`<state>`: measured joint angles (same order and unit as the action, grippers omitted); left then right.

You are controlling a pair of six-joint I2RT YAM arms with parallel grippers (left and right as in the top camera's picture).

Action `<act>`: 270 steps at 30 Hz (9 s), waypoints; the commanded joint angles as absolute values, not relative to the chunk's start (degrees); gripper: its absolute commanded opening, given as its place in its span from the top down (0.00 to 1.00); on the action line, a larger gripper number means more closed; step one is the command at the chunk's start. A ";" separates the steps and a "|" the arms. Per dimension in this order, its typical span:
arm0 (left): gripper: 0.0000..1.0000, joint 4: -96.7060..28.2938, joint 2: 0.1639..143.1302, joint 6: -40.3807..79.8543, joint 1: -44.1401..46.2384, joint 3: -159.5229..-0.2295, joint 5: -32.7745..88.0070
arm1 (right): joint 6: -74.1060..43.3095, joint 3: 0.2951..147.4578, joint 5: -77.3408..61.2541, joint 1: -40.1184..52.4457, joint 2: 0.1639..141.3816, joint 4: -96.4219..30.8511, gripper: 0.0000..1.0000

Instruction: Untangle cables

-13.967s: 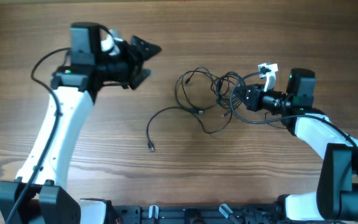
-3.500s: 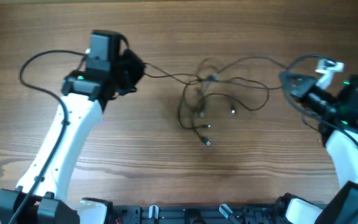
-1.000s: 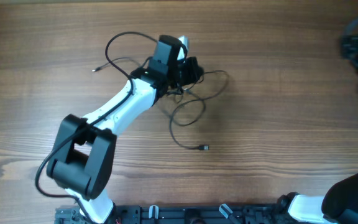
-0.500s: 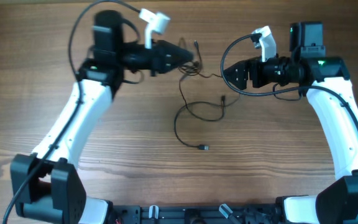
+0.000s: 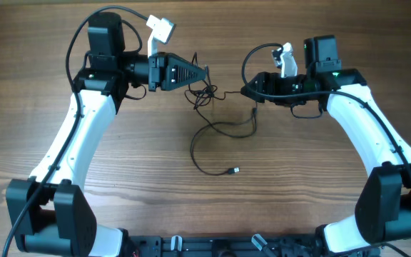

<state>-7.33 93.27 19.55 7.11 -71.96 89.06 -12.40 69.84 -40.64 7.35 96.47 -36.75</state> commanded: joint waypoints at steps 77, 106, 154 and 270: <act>0.96 -53.91 94.65 57.04 -27.14 -72.20 -3.46 | -4.38 66.72 -38.17 -16.40 93.97 -34.37 0.96; 0.48 -21.23 107.96 54.83 17.69 -72.20 55.27 | -3.84 66.72 -35.16 4.60 94.28 -32.93 0.96; 0.96 -17.39 100.84 47.20 27.57 -72.23 19.53 | 26.72 66.72 -66.57 4.67 94.28 -35.05 0.68; 0.96 -19.90 100.95 60.49 18.31 -72.23 32.08 | 16.27 66.72 -59.16 11.31 99.77 -16.19 0.48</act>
